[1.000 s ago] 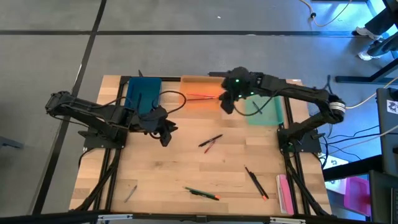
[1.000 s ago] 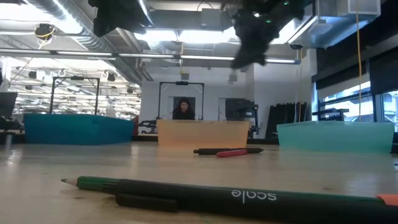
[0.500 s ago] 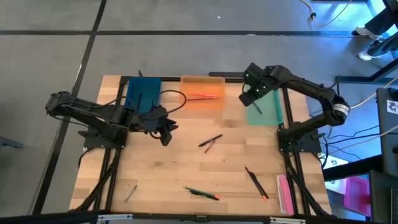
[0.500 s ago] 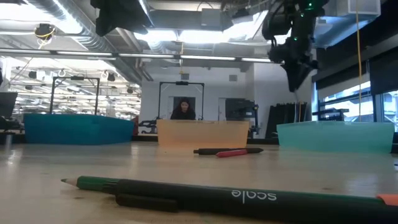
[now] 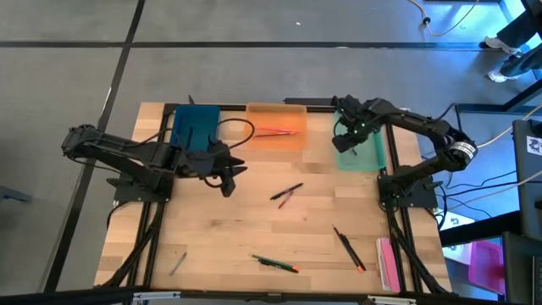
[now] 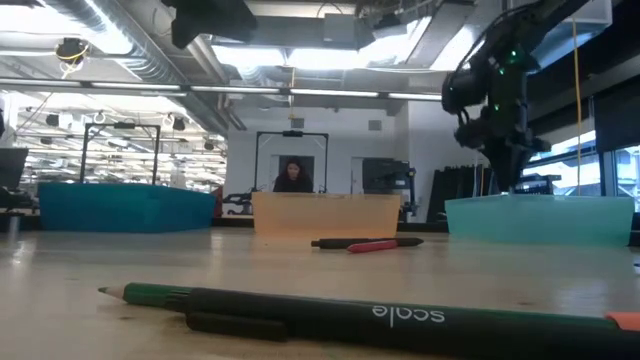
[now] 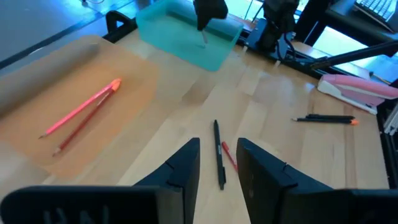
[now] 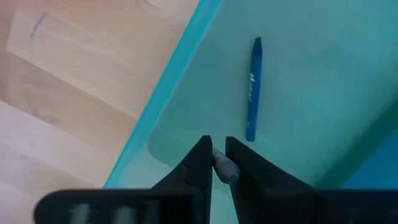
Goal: Sort crayons/erasers/pens/pencils in bins
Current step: Put the gray crayon into the blue bin
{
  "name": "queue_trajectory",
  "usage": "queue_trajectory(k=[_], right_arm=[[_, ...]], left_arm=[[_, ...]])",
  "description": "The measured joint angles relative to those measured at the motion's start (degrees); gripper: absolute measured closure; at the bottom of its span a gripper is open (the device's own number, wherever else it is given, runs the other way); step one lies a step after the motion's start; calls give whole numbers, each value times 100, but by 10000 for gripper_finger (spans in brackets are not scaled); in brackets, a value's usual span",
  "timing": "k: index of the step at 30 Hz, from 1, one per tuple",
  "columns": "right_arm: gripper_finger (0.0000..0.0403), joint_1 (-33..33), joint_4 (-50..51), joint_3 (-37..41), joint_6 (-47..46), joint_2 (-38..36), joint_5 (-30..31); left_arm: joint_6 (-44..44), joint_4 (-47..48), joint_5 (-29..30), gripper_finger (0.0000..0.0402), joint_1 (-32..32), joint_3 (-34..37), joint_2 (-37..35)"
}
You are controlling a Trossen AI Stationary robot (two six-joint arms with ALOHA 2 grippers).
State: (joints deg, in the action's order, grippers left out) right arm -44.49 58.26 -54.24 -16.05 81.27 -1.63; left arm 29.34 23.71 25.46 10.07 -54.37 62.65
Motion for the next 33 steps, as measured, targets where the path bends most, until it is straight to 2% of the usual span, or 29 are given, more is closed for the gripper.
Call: queue_trajectory(k=[5,16,28,33], right_arm=[[358,0,-647,473,-2,0,-4],[355,-2,-792,623,-14,0,-4],[296,-2,-806,619,-120,0,29],[292,-2,-592,436,226,-39,42]], left_arm=[[-4,-1,3,304,-62,0,0],[3,-1,-1,305,-68,0,0],[13,12,-3,305,-68,0,0],[58,325,-100,305,-68,0,-3]])
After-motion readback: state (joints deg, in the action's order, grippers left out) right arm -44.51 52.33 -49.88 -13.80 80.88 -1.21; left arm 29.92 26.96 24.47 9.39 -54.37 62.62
